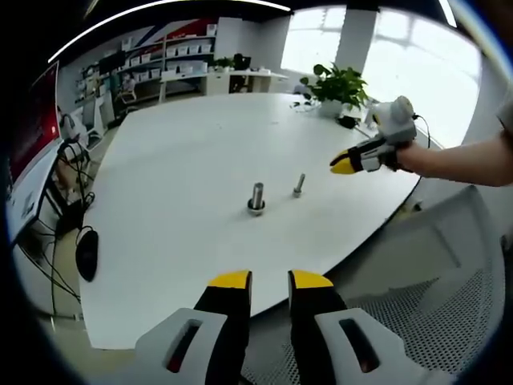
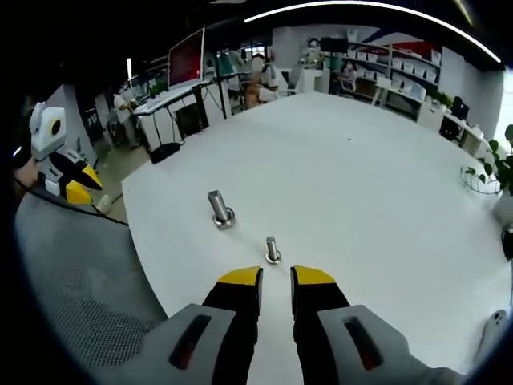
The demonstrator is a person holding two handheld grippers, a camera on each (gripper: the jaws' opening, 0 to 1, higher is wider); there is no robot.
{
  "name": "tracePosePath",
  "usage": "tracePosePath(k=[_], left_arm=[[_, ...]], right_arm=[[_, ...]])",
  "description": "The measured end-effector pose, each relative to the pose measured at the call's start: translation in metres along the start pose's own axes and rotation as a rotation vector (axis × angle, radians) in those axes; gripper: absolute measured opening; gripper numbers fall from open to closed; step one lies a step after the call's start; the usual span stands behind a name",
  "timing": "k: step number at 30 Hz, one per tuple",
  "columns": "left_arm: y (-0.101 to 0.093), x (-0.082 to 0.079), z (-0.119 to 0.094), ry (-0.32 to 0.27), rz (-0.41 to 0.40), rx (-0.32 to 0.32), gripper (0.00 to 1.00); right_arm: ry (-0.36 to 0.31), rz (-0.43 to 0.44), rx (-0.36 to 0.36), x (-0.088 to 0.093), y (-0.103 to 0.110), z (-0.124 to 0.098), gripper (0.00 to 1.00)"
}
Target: Place the washer onto the threaded stud by aligning its center hole with the stud, sliding it down to the base, and recovering from edge contact or off-axis alignment until the washer reaches the visible bottom stop.
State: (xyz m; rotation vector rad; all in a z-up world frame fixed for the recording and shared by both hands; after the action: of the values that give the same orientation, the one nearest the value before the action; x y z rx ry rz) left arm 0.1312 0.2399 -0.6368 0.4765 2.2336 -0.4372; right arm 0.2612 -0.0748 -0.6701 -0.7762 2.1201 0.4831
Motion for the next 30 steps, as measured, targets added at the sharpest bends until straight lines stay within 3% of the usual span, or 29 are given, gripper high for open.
tracePosePath(k=[7,13,17,30], left_arm=[[-0.002,0.0,0.0,0.005,0.007,0.019,0.16],[-0.003,-0.001,-0.001,-0.012,0.006,0.023,0.17],[-0.003,-0.004,-0.003,-0.046,0.001,0.024,0.17],[-0.003,-0.005,-0.003,-0.048,0.0,0.021,0.17]], right_arm=[[-0.035,0.024,0.032,-0.001,0.001,-0.042,0.16],[-0.089,0.153,0.058,0.003,0.003,-0.076,0.19],[-0.124,0.179,0.062,0.009,0.013,-0.098,0.19],[-0.169,0.207,0.063,0.019,0.04,-0.119,0.22]])
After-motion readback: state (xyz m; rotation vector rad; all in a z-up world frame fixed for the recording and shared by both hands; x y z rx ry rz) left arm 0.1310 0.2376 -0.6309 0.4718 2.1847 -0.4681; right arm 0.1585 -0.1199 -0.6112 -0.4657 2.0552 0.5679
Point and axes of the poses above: the point that each gripper's makers call its tool centre point, and the gripper's own axes: z roughly forward along the fingers, y roughly to its left, x roughly out of its underside, the point moved 9 cm from there along -z, roughly backward along the fingers, and after that the axes turned 6 degrees about -y, right-handed, at the moved point
